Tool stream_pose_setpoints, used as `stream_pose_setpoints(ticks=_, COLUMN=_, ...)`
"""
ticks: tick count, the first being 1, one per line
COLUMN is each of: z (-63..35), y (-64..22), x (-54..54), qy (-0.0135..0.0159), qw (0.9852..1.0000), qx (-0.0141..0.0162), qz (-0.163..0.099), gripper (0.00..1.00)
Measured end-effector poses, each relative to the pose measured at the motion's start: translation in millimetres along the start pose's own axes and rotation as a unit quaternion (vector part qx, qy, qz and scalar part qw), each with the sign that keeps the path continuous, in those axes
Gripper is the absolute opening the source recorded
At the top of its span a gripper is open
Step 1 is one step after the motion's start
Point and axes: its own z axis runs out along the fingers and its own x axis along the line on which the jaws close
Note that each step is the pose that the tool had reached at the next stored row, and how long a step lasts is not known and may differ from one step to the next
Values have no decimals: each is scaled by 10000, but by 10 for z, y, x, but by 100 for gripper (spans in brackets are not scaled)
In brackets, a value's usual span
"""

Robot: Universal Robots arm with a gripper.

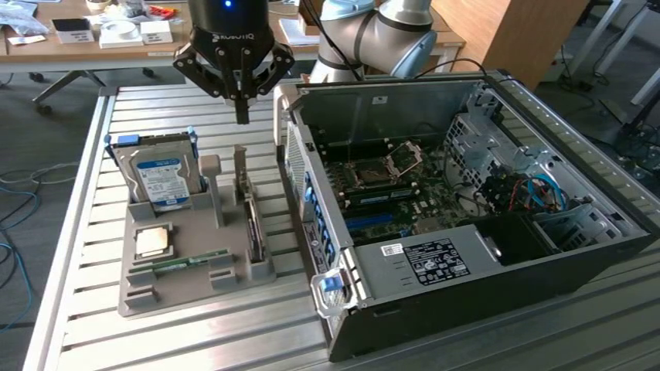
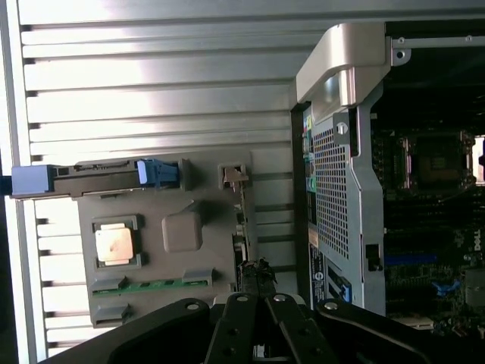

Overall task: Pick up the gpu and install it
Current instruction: 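Reach for the gpu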

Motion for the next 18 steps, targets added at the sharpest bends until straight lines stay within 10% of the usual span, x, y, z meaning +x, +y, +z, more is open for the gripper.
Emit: stream_pose_setpoints(ticks=18, z=-1, y=-28, x=-2, qy=0, qw=10000, qx=0, qz=0, gripper=11)
